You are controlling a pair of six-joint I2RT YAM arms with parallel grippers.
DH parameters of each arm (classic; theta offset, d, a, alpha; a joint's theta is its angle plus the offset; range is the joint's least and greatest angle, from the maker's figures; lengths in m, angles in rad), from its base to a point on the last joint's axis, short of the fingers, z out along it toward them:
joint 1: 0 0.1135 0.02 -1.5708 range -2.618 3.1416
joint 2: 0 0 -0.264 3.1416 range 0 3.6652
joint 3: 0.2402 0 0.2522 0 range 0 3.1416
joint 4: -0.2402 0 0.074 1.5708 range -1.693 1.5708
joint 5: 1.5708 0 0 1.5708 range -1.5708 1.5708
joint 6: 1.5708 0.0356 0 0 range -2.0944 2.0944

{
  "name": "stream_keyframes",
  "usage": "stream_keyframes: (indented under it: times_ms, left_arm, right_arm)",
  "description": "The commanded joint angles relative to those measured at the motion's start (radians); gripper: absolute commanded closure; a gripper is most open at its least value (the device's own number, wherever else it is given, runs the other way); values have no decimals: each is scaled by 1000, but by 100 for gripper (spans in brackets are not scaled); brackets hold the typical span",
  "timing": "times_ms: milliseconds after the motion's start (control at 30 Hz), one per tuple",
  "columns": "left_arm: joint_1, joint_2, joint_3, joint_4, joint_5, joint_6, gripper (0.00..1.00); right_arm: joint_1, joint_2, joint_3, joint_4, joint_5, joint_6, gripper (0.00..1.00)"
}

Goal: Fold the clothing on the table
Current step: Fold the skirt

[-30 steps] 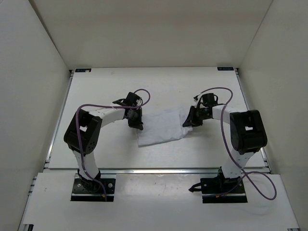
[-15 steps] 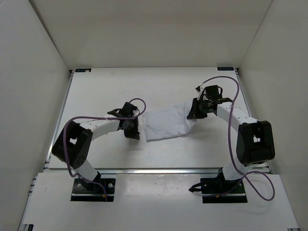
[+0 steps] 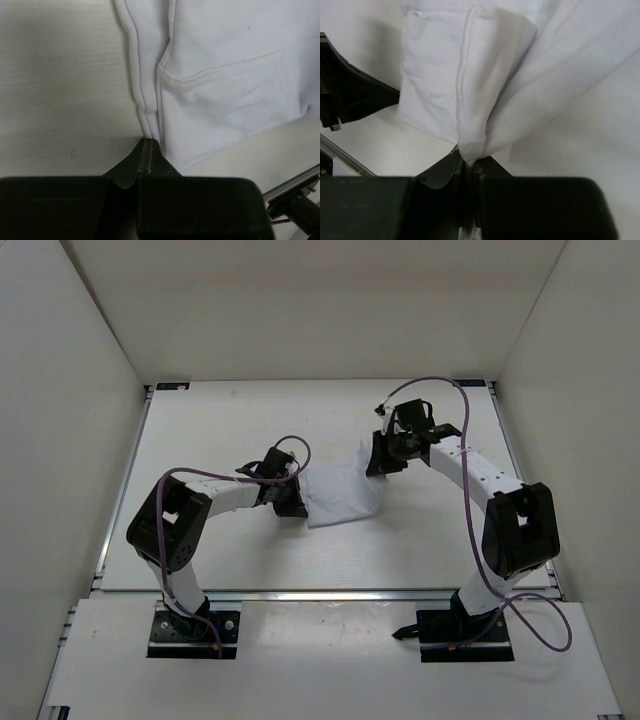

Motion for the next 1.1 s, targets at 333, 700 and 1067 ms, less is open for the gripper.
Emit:
stream_keyframes:
  times_ms: [333,700,1067]
  left_arm:
    - [13,68,-25,184,21,-142,100]
    - [62,67,-49,189,60,-117,100]
    - [92,62,-34,167,86,-83,100]
  right_arm:
    - [174,163,199,47,-28,108,100]
    - [240,301,239,95,-77,174,100]
    - [220,282,244,176,-183,249,35]
